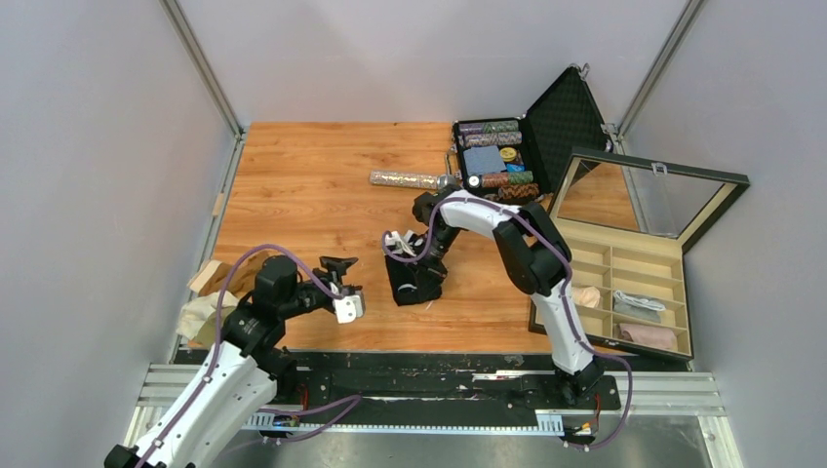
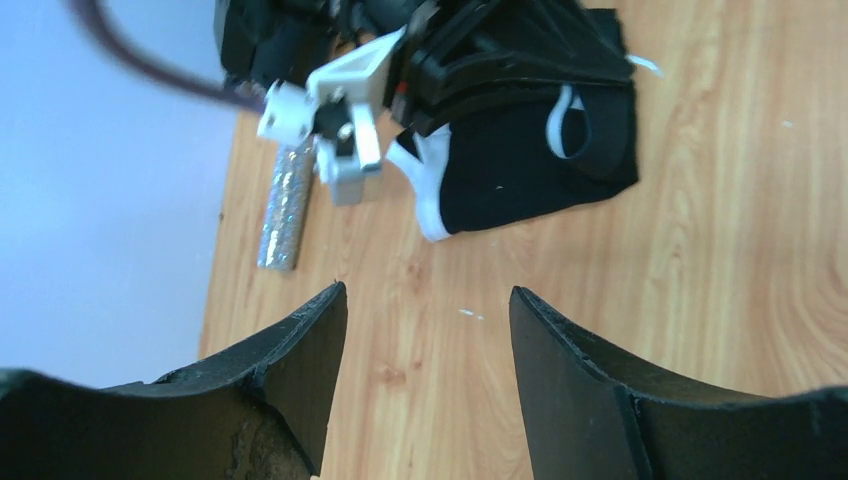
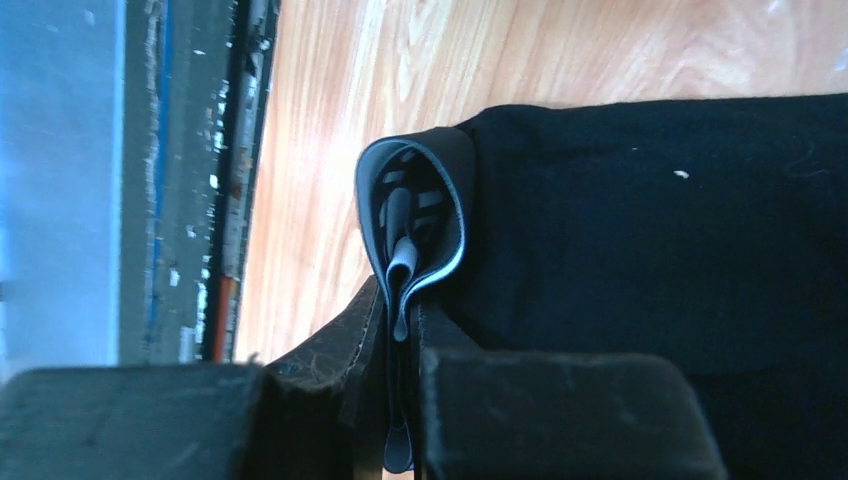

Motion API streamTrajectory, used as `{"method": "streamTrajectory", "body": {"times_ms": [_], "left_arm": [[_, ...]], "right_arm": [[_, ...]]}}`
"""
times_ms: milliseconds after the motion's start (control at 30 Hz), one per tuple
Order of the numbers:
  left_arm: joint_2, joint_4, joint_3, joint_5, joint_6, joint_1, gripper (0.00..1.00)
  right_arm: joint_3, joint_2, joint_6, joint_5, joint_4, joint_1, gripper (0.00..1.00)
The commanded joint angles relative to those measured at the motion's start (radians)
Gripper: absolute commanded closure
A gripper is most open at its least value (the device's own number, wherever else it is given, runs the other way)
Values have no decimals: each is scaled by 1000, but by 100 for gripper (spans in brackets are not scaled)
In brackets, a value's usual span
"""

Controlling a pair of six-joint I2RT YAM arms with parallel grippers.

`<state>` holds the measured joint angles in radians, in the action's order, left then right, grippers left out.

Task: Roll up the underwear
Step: Roll the underwear to the center of the board.

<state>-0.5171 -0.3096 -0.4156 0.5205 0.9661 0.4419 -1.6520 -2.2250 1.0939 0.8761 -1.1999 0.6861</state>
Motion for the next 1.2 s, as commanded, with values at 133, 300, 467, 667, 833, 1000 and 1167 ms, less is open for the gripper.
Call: {"method": "streamTrajectory", "body": {"times_ms": [133, 300, 467, 667, 833, 1000, 1167], "left_arm": [[-119, -44, 44, 350, 408, 35, 31], [-400, 158, 34, 375, 552, 118, 32], [-630, 291, -17, 327, 573, 165, 37], [-732, 373, -5, 310, 620, 175, 39], [-806, 482, 10, 183, 574, 211, 42], [-891, 572, 13, 73, 525, 229, 48], [-938, 582, 29, 6, 599, 248, 57]], "right_arm": [[-204, -273, -77, 128, -309, -8, 100], [-304, -417, -165, 132, -337, -27, 100], [-358, -522, -284, 218, -338, -93, 100], [-363, -574, -326, 282, -337, -113, 100], [-345, -582, -331, 301, -337, -110, 100], [-329, -581, -328, 314, -337, -109, 100], [-322, -578, -324, 317, -337, -110, 100]]}}
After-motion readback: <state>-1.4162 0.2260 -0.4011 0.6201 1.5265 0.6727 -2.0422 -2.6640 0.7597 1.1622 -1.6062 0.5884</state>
